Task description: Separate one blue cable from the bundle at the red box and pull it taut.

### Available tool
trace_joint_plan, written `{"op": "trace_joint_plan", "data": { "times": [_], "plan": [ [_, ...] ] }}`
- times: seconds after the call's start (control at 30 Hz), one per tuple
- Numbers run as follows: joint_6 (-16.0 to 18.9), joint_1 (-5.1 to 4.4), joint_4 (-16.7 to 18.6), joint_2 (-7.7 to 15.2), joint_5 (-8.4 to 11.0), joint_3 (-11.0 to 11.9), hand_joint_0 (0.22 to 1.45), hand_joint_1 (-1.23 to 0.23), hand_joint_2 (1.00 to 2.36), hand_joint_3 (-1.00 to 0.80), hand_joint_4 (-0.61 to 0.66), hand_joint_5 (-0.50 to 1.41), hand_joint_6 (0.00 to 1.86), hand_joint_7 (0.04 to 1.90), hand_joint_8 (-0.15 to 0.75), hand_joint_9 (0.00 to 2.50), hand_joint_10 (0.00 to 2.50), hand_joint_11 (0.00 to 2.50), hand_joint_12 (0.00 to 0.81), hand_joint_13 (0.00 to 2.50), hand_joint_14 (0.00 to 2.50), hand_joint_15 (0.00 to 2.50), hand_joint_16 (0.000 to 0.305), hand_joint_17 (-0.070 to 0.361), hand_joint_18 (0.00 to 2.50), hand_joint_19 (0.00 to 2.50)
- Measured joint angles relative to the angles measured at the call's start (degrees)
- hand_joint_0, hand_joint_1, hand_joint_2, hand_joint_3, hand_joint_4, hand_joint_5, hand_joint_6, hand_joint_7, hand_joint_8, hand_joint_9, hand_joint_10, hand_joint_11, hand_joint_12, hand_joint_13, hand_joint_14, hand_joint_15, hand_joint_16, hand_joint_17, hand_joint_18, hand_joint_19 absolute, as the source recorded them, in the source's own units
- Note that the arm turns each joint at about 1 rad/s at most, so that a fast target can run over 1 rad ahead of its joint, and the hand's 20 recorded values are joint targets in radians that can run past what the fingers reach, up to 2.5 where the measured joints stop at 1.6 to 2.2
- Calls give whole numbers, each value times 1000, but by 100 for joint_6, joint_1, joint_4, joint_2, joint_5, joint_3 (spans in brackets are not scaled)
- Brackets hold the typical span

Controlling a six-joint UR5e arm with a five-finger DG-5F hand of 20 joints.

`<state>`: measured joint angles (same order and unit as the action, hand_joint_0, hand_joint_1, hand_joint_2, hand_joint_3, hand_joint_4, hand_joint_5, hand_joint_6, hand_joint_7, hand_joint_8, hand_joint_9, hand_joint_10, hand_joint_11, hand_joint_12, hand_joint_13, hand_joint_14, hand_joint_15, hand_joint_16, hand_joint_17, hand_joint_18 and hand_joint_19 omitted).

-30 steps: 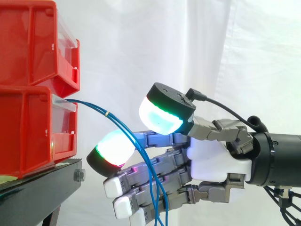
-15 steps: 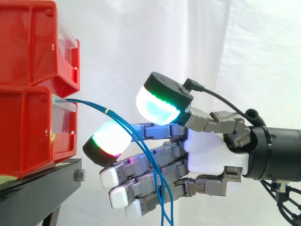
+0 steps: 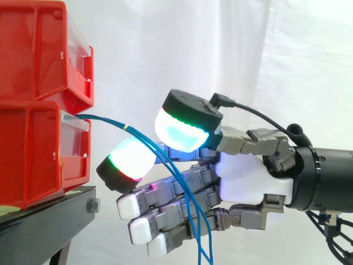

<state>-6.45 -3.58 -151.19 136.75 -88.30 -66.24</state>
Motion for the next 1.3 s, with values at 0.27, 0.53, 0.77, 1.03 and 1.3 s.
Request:
{"op": "trace_joint_plan", "data": {
  "times": [0.27, 0.53, 0.77, 1.03, 1.3],
  "plan": [
    [18, -3, -12, 1, -3, 43, 594, -642, 1013, -306, 119, -169, 600, 1064, 294, 681, 9, 546, 332, 727, 14, 482, 37, 83, 576, 596],
    [21, -6, -5, 1, 5, 43, 587, -674, 1006, -420, 132, -181, 682, 963, 298, 719, 9, 599, 335, 751, 14, 488, 37, 84, 621, 602],
    [21, -9, -15, 1, -1, 42, 614, -733, 1011, -344, 136, -211, 824, 851, 298, 758, 11, 658, 335, 777, 14, 499, 37, 83, 655, 609],
    [21, -6, -23, 1, -9, 42, 626, -722, 1020, -169, 114, -220, 872, 879, 296, 766, 11, 705, 335, 781, 16, 509, 37, 83, 664, 613],
    [21, -4, -24, 1, -4, 42, 621, -735, 1015, -262, 130, -221, 888, 863, 301, 779, 11, 741, 336, 788, 15, 519, 37, 84, 666, 621]
  ]
}}
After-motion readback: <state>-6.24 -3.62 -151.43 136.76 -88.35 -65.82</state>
